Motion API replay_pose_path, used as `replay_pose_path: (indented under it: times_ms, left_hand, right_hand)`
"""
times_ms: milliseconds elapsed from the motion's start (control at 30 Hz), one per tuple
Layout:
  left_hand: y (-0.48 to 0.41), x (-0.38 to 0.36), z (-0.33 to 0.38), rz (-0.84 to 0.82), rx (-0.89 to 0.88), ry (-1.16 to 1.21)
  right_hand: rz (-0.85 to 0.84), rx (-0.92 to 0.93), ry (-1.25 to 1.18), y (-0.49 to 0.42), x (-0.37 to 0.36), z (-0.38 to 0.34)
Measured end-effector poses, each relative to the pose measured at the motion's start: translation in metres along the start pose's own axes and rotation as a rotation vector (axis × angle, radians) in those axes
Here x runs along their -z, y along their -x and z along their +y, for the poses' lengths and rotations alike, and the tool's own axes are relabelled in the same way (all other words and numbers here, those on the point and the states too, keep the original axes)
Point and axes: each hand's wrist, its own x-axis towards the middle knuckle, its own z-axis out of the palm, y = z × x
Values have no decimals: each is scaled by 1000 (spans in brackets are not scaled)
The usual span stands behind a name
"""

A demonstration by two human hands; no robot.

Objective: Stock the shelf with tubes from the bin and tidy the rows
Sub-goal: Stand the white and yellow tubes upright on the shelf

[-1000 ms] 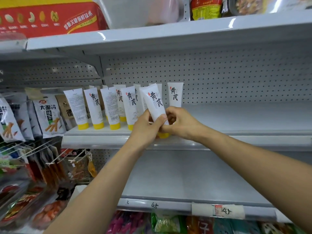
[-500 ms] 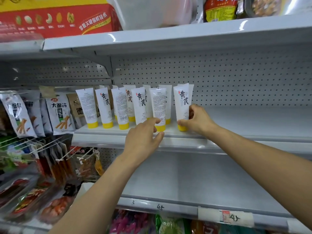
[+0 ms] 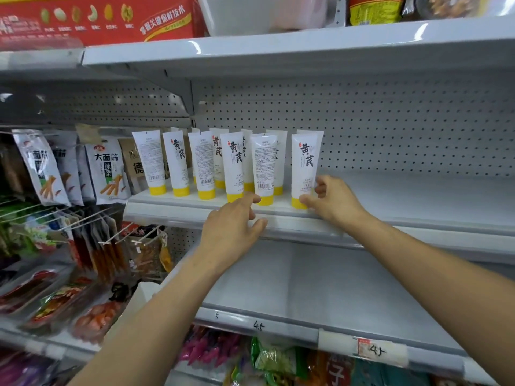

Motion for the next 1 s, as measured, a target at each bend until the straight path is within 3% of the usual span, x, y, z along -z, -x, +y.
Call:
replay_pose_path:
  times_ms: [133,233,333,500,667,833,1000]
  left_hand:
    - [26,-10,1,-9,30,21]
    - [50,-19,-5,-45,55,13]
    - [80,-23,-25,-102,97,-9]
    - [141,-23,-108,-240,294,-88]
    - [196,-28,-219,-385,555,-53]
    - [251,-73,-340,-508,877,99]
    - [295,-165,-428,-588,1251,423]
  right_hand:
    - [179,291,251,41,-2,13]
    - [98,464,372,72,-15,15]
    - [-57,517,395,96,-37,17]
    - [-368,457,383,126,-106,20]
    - [-638,428,319,138,-220,11]
    - [-956,213,237,153,-376,15]
    - [-1207,-22,270,184,-520,75]
